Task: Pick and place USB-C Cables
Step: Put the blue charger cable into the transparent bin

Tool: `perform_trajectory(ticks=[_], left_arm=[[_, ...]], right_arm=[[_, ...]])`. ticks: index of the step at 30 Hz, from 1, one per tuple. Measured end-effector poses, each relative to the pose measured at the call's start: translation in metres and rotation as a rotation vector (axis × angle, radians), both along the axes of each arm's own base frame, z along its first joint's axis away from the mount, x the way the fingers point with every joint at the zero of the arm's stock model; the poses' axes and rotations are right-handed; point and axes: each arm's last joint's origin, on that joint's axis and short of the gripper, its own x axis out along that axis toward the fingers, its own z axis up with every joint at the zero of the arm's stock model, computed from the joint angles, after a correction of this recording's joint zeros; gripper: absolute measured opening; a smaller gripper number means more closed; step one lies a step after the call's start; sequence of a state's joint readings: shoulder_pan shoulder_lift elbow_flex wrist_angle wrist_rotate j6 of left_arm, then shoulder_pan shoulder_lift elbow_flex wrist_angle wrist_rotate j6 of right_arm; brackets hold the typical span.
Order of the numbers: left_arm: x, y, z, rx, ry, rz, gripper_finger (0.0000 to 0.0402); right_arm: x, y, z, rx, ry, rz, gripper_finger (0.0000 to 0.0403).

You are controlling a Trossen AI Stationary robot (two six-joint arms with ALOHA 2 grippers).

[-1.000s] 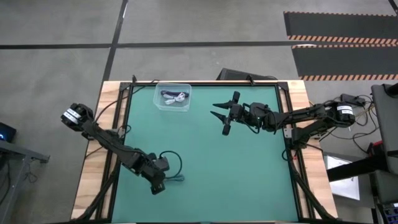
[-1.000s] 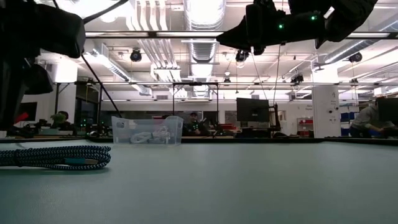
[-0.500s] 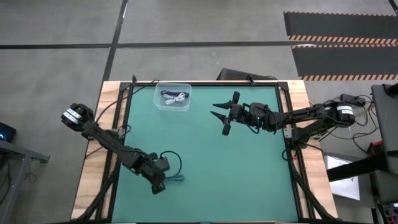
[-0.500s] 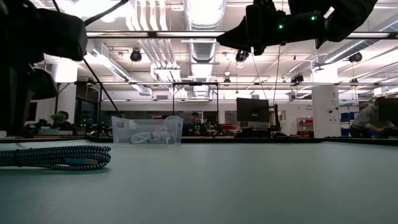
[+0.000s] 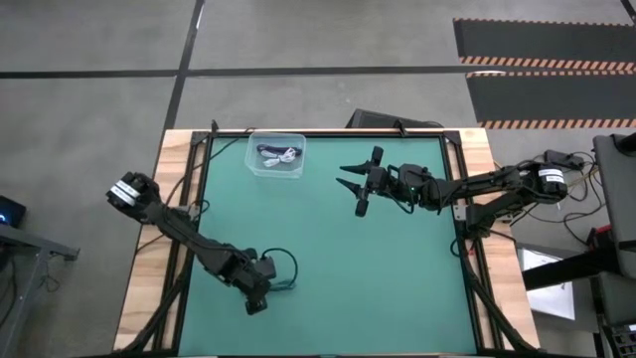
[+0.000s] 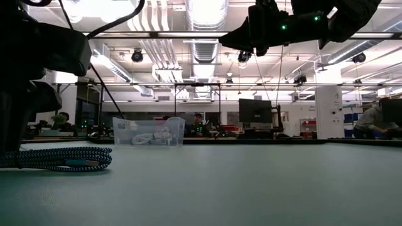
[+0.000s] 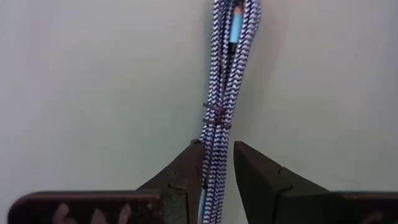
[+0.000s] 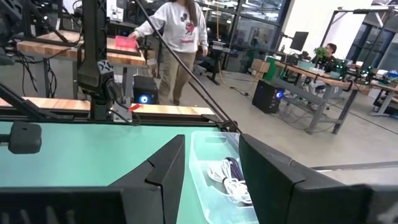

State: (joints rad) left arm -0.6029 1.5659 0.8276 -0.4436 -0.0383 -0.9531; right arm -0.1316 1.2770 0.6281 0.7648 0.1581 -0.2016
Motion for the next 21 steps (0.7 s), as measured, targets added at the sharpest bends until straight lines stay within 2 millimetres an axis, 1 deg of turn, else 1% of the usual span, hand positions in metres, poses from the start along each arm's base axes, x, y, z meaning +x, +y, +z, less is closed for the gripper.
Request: perform_trajectory(ticks=[7, 12, 15, 19, 21], left_arm=[[0.0033, -0.002, -0.0091, 0.016, 0.011, -0.015, 0.0075], [0.0035, -0.0021, -0.0105, 0.019, 0.016, -0.015, 0.0072], [0.0033, -0.0019, -0.0106, 0.022, 0.018, -0.015, 0.0054], [0.0034, -0.002, -0.0106, 0.021, 0.017, -0.015, 0.0015], [0.0034, -0.0021, -0.0105, 0.021, 0.018, -0.015, 0.0009]], right_arm=[[0.0, 0.0, 0.0, 0.0, 0.0, 0.0, 0.0144], [0.0, 0.0, 0.0, 0.0, 0.0, 0.0, 0.0144], [0.0, -0.0001, 0.0, -0.001, 0.0, 0.0, 0.0144], [0.0, 0.0001, 0.0, -0.002, 0.001, 0.0, 0.0144], [0.0, 0.0, 0.0, -0.003, 0.001, 0.0, 0.0144]])
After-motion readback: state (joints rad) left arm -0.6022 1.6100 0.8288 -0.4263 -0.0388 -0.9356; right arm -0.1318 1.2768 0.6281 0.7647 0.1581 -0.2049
